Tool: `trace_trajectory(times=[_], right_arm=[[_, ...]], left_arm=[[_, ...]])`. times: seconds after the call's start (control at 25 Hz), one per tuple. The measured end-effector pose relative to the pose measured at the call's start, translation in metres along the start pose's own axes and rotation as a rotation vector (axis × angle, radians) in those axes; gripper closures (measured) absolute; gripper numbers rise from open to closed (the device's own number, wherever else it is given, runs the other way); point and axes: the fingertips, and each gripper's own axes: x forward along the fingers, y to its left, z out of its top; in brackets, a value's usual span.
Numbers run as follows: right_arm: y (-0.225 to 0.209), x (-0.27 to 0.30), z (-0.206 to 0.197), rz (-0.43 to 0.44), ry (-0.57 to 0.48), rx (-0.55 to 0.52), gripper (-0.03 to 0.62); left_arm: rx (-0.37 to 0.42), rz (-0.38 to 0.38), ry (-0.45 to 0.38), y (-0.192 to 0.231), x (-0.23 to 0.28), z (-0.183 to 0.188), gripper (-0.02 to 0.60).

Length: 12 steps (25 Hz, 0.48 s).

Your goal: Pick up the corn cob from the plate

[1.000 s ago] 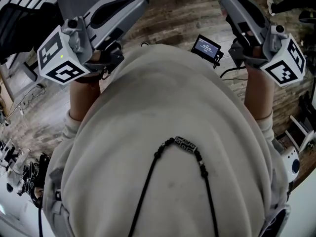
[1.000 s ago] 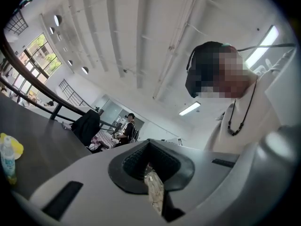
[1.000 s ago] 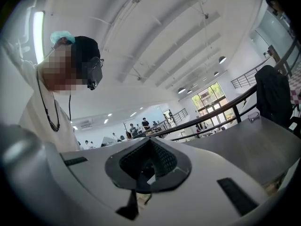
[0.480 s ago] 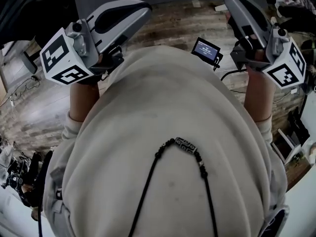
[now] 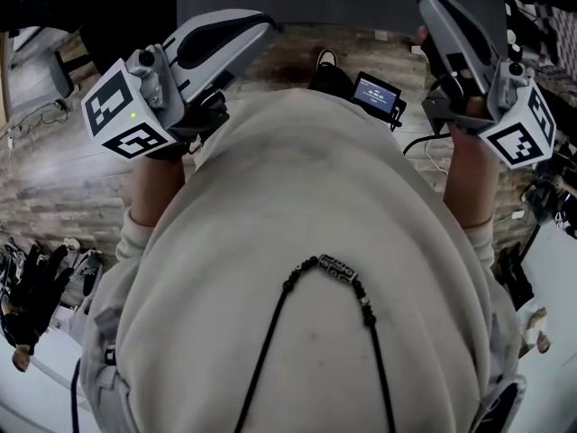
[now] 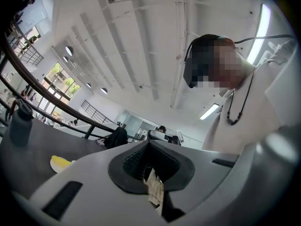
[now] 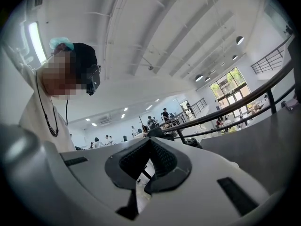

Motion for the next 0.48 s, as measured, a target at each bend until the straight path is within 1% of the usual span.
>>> trace_trajectory(times=[0.12,0.28,0.48], right_arm=[[0.006,0.005,0.006,0.016,0.016,0.003,0.579],[0.011,0.006,0.01,0.046,0.012,-0.001,0.579],[0.016,0.01,0.01,0.089,0.012,-0.008,0.579]], left_arm=[[-0.007,0.04,-0.02,-0.012,-0.011,0.004,0.58],[0.004,0.086,-0.042,-0.028,-0.018,0.002,0.58],[0.005,0.113,-0.06,-0.038,-0.021,0.0,0.58]])
